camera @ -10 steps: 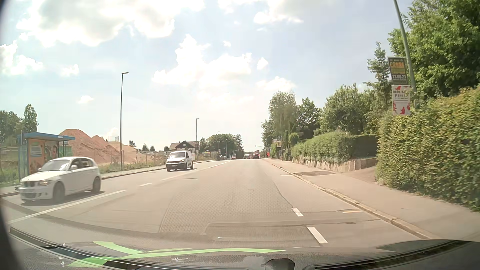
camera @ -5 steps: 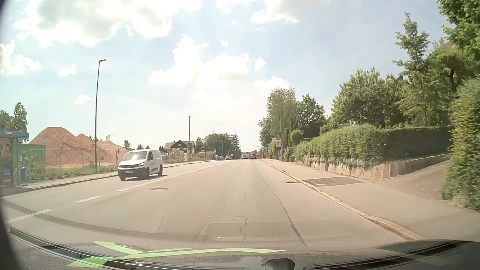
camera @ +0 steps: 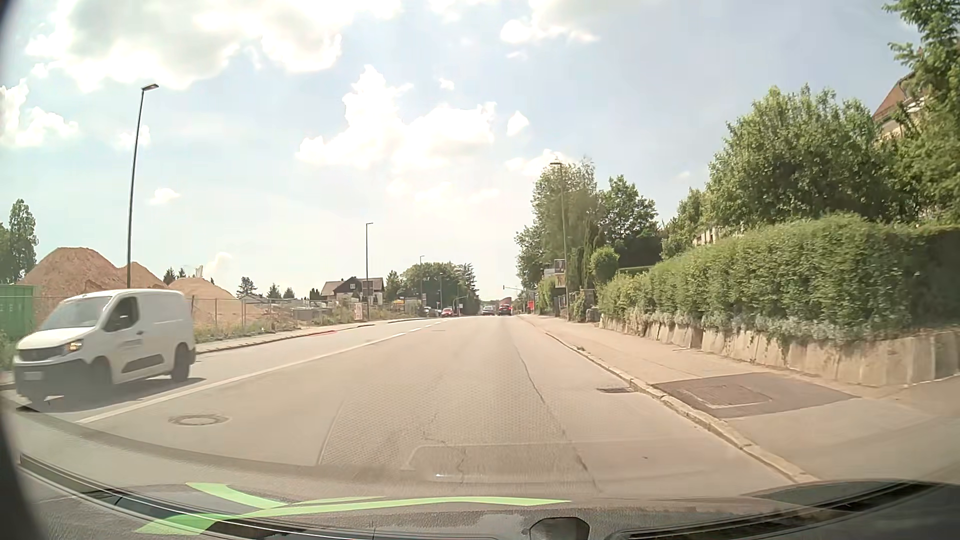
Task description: Follow the waypoints while adhering to traffic rules and regulations
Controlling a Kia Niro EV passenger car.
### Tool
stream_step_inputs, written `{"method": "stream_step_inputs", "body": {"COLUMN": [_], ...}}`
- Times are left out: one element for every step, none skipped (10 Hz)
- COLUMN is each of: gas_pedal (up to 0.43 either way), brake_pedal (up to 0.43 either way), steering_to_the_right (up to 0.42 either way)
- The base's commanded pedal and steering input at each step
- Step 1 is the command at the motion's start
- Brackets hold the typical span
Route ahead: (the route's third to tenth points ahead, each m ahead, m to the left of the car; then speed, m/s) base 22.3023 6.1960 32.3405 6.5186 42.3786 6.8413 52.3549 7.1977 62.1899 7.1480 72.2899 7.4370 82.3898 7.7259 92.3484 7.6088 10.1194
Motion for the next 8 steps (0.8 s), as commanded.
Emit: {"method": "stream_step_inputs", "body": {"gas_pedal": [0.169, 0.169, 0.169, 0.169, 0.169, 0.169, 0.169, 0.169], "brake_pedal": [0.000, 0.000, 0.000, 0.000, 0.000, 0.000, 0.000, 0.000], "steering_to_the_right": [-0.006, -0.006, -0.006, -0.008, -0.008, -0.008, -0.009, -0.011]}}
